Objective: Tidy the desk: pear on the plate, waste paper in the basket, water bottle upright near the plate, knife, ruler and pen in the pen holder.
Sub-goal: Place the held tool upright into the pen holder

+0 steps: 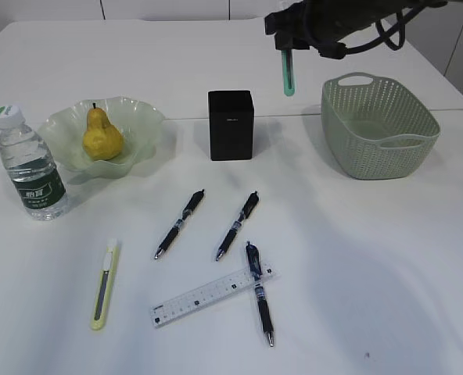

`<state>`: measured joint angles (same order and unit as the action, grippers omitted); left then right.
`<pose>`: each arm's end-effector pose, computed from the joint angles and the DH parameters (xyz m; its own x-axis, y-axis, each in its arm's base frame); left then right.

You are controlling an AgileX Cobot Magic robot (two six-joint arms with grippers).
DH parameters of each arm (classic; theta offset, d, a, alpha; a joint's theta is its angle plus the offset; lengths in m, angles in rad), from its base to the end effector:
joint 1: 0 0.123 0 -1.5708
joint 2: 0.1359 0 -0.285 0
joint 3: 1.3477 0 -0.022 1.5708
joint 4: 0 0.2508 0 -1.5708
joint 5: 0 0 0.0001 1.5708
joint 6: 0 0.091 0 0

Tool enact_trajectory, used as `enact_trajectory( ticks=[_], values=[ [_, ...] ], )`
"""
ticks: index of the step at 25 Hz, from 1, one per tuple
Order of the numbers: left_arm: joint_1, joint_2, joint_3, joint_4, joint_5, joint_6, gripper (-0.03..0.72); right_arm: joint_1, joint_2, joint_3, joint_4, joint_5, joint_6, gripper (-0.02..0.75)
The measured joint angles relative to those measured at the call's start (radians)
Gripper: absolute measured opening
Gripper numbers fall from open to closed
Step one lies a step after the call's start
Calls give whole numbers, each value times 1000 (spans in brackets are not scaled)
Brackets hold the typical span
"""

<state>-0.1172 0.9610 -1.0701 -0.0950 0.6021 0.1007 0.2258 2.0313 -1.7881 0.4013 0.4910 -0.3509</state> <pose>0.1932 -0.0277 0.4113 -0.3863 0.0679 -0.9199 0.1745 0.9847 -0.0006 0.4683 0.1248 0.2900 -0.5636 -0.1223 -0.8169 -0.3628 0.9251 0.1119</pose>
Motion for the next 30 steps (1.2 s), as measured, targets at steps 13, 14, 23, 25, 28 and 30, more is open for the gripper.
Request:
enact_trajectory(
  ticks=[13,14,23,25,28,30],
  values=[
    [0,38,0,0,-12,0,474,74,133,0,16,-426,-50,164],
    [0,38,0,0,-14,0,474,74,144,0,16,-450,-50,164],
    [0,38,0,0,-18,0,474,76,239,-81,32,-484,-48,164],
    [0,38,0,0,-18,0,474,78,252,-100,43,-484,-42,164],
    [0,38,0,0,-18,0,474,84,262,-116,57,-491,-36,164],
    [0,40,0,0,-20,0,474,98,271,-119,61,-498,-33,164]
  ],
)
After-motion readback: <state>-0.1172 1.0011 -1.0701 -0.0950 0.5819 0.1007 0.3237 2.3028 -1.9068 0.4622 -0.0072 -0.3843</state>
